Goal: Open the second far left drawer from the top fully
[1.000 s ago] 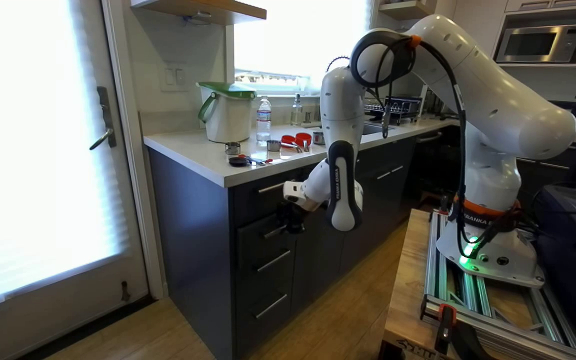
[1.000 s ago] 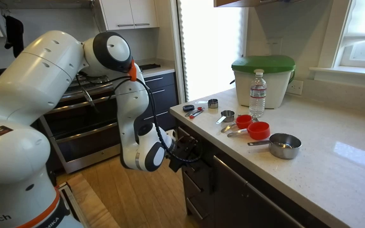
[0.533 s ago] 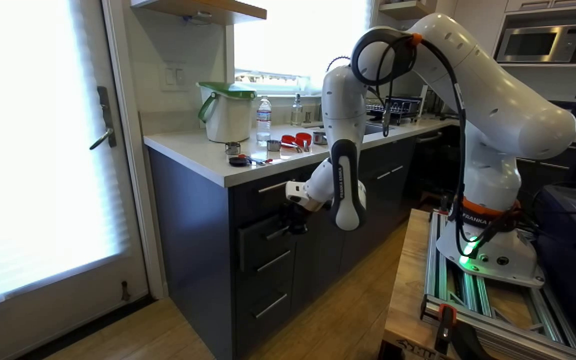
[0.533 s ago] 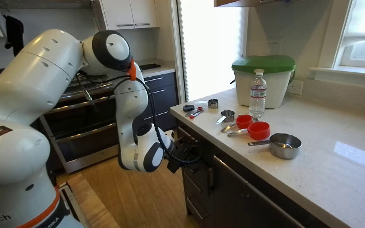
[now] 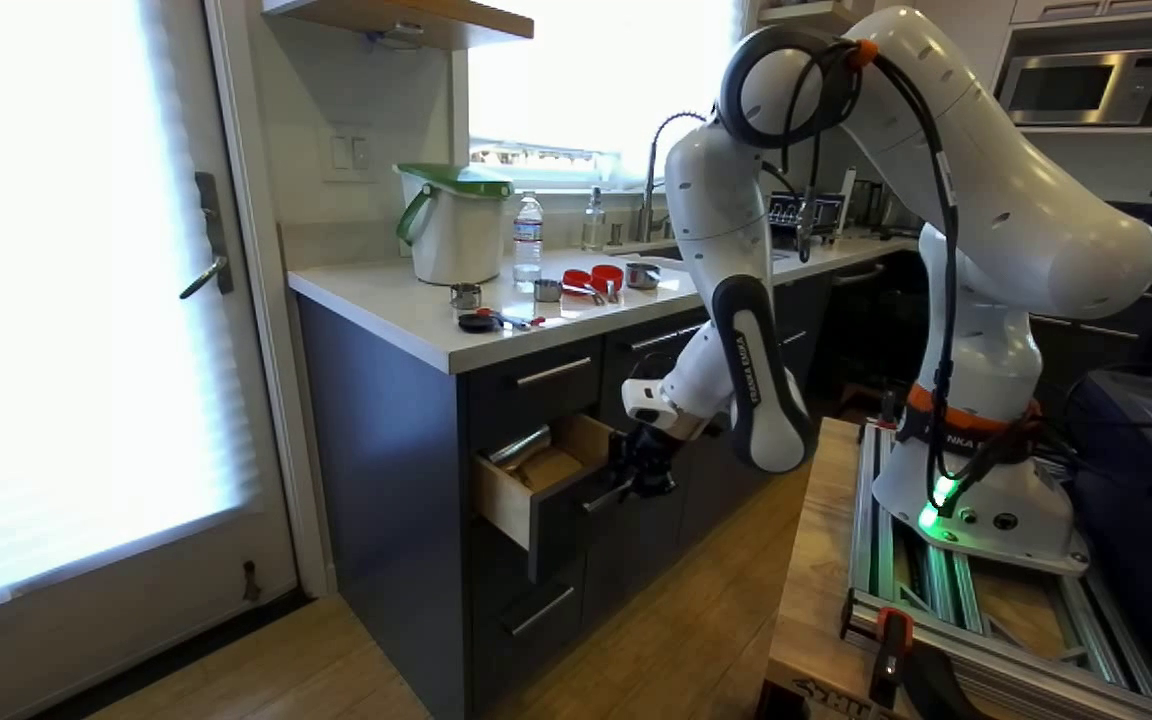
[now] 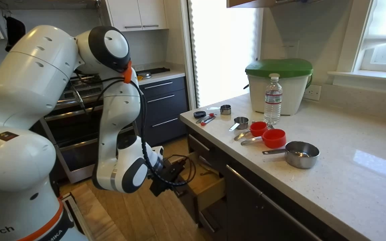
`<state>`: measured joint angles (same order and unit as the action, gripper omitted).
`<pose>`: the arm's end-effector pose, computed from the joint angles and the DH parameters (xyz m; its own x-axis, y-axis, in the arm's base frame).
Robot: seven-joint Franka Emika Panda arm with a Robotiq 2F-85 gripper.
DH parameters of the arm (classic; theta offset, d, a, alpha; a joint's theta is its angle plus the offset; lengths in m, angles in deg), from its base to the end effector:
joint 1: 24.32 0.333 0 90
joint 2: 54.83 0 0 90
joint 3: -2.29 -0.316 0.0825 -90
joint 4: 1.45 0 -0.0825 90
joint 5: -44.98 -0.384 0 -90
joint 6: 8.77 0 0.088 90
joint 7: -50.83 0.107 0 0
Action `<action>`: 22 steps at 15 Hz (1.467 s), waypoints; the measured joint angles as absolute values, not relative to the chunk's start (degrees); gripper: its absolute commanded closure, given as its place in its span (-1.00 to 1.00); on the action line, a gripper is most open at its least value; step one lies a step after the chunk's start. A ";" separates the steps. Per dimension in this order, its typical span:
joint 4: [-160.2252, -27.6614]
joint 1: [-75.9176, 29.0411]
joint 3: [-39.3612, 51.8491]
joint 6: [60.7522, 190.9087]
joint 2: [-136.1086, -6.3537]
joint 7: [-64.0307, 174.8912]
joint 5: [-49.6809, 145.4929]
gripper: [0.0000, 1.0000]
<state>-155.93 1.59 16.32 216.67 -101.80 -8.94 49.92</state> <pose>0.3485 0.0604 0.0467 0.1136 0.9906 0.0765 0.8960 -0.1354 0.4229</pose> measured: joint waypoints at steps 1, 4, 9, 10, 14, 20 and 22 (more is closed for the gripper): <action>-158.61 0.97 16.80 216.62 -101.29 -9.66 50.26 -0.18; -161.47 -4.18 18.37 216.11 -100.74 -13.26 55.41 -0.64; -158.86 -8.70 20.38 205.81 -97.40 -15.14 67.78 -1.00; -158.45 -8.87 21.02 202.83 -96.38 -14.65 70.56 -1.00; -158.40 -9.68 22.08 191.24 -90.66 -10.46 80.33 -1.00; -158.16 -14.40 17.43 179.63 -84.65 1.75 88.11 -1.00; -158.14 -19.57 11.90 175.00 -82.87 5.34 88.11 -1.00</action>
